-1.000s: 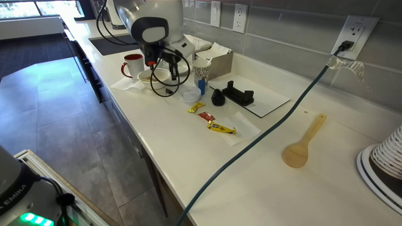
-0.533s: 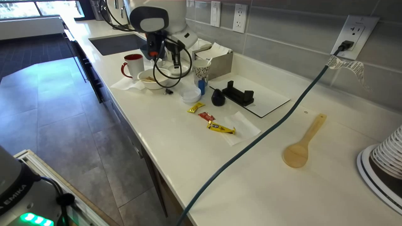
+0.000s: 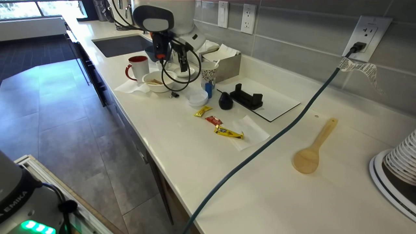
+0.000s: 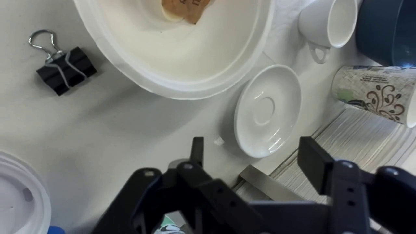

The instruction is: Slide the white paper cup forward, pick up the white tea cup saucer and put it next to the wooden spoon on the kitchen counter

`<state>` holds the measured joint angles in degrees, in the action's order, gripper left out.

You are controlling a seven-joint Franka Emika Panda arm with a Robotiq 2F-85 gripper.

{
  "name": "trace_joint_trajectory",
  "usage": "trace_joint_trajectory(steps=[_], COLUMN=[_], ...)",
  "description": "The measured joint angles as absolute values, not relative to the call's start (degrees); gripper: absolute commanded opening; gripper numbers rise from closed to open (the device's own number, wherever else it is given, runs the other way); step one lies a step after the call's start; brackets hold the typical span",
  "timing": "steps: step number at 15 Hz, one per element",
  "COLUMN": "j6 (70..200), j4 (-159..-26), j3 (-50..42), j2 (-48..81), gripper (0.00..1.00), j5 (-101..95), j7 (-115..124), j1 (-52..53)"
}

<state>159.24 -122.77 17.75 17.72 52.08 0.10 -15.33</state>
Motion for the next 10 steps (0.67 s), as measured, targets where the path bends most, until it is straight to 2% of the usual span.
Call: trace_joint_trajectory(steps=[3, 4, 6, 10], j6=[159.24, 159.23, 159.24, 159.25], j4=[-122.77, -122.77, -122.77, -121.26], j3=[17.76, 17.78, 17.80, 17.91], j2=[17.71, 17.71, 17.73, 20.77], gripper=[0.85, 0.96, 1.00, 1.00], j5=[52.08, 52.08, 52.07, 52.07], j7=[-0.02, -0.02, -0.02, -0.02], j1=[-15.51, -15.51, -15.51, -15.48])
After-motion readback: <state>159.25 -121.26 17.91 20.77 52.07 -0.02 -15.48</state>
